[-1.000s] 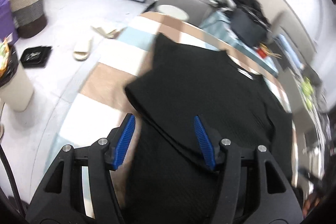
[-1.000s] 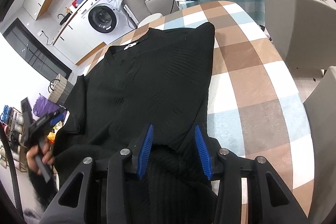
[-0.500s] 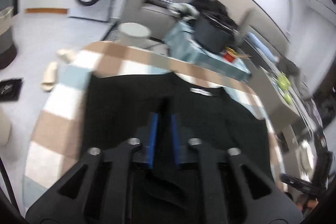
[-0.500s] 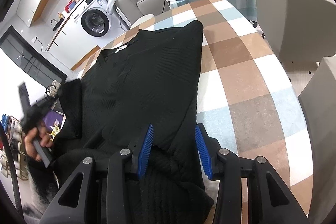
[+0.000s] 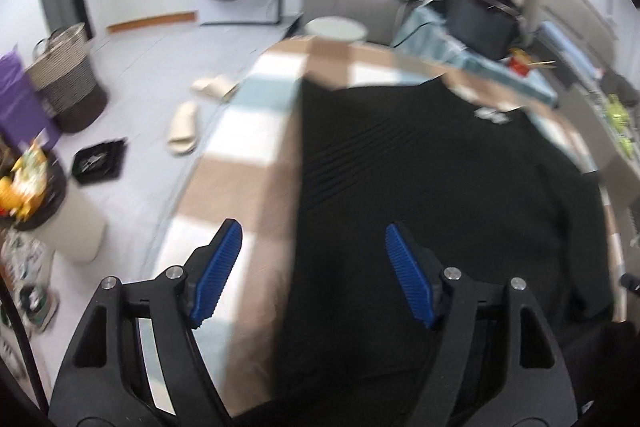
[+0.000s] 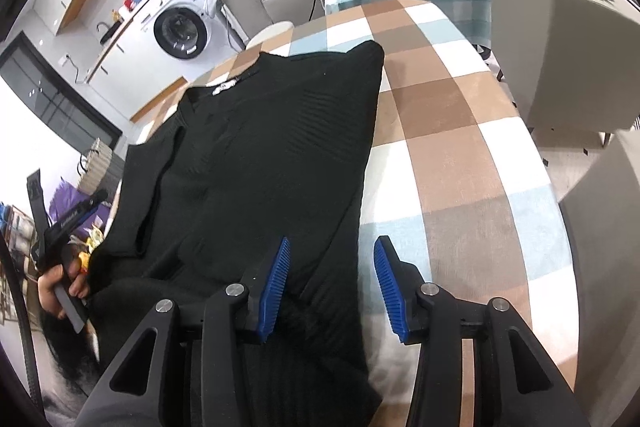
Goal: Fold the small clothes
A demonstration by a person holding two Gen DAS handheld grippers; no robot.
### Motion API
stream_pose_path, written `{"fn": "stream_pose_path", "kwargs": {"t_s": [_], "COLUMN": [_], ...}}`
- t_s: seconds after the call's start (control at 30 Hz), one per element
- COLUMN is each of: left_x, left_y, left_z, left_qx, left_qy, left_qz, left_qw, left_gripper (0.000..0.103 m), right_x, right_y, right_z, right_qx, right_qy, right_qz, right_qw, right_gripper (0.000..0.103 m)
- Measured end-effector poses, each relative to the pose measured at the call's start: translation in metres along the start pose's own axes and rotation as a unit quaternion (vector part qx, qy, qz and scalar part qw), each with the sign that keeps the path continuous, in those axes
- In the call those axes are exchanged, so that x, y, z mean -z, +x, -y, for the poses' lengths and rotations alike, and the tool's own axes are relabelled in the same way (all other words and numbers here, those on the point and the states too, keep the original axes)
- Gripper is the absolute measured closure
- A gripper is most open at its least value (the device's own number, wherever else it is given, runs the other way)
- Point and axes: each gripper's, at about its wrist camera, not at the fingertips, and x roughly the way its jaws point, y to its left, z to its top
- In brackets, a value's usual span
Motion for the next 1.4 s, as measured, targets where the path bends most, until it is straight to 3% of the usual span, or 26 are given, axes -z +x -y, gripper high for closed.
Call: {"fn": "stream_pose_path", "kwargs": {"t_s": [0.07,0.2,0.3,0.33,0.37,0.47,0.5,0.57,0.8,0.93,1.03,1.1,1.2,1.37,1.4], "left_x": [0.01,0.022,0.026,0.027,0.027,0.026,0.025,0.021,0.007,-0.005,-0.005,-0.003,0.005,0.027,0.033], "left_y": [0.011,0.016,0.02,0.023,0.024,0.026,0.027,0.029,0.04,0.047,0.041,0.03,0.005,-0.046,-0.057], "left_z": [-0.017,-0.027,-0.024,-0.021,-0.019,-0.009,-0.006,0.001,0.026,0.044,0.044,0.04,0.028,0.009,0.007], "left_qx": [-0.003,0.026,0.054,0.066,0.073,0.076,0.078,0.085,0.106,0.085,0.077,0.078,0.082,0.072,0.072], "left_qy": [-0.019,-0.027,-0.024,-0.026,-0.026,-0.017,-0.017,-0.015,-0.022,-0.011,-0.012,-0.013,-0.022,-0.035,-0.035], "left_qz": [-0.019,-0.04,-0.058,-0.064,-0.064,-0.065,-0.066,-0.068,-0.066,-0.063,-0.06,-0.05,-0.031,0.007,0.016], "left_qw": [0.9996,0.9985,0.9966,0.9954,0.9949,0.9948,0.9947,0.9939,0.9919,0.9944,0.9952,0.9956,0.996,0.9968,0.9967], "left_gripper": [0.031,0.036,0.059,0.075,0.078,0.091,0.091,0.092,0.093,0.092,0.091,0.087,0.079,0.043,0.04], "right_x": [-0.007,-0.018,-0.027,-0.029,-0.031,-0.034,-0.034,-0.035,-0.054,-0.069,-0.07,-0.065,-0.049,-0.012,-0.005], "right_y": [0.011,0.03,0.042,0.044,0.045,0.052,0.054,0.056,0.052,0.052,0.049,0.039,0.016,-0.022,-0.028], "right_z": [0.003,0.004,0.005,0.004,0.002,-0.006,-0.009,-0.015,-0.004,0.004,0.008,0.006,0.0,-0.012,-0.015], "right_qx": [-0.004,-0.011,-0.02,-0.019,-0.02,-0.015,-0.011,-0.004,0.036,0.051,0.042,0.035,0.025,0.01,0.008], "right_qy": [0.003,-0.011,-0.02,-0.022,-0.03,-0.052,-0.065,-0.079,-0.045,-0.026,-0.012,-0.013,-0.022,-0.038,-0.043], "right_qz": [-0.008,-0.021,-0.027,-0.026,-0.022,-0.016,-0.012,-0.005,0.035,0.047,0.031,0.036,0.049,0.054,0.058], "right_qw": [1.0,1.0,0.999,0.999,0.999,0.998,0.998,0.997,0.998,0.997,0.999,0.999,0.998,0.998,0.997], "right_gripper": [0.058,0.058,0.058,0.059,0.06,0.072,0.083,0.09,0.094,0.093,0.086,0.066,0.057,0.039,0.032]}}
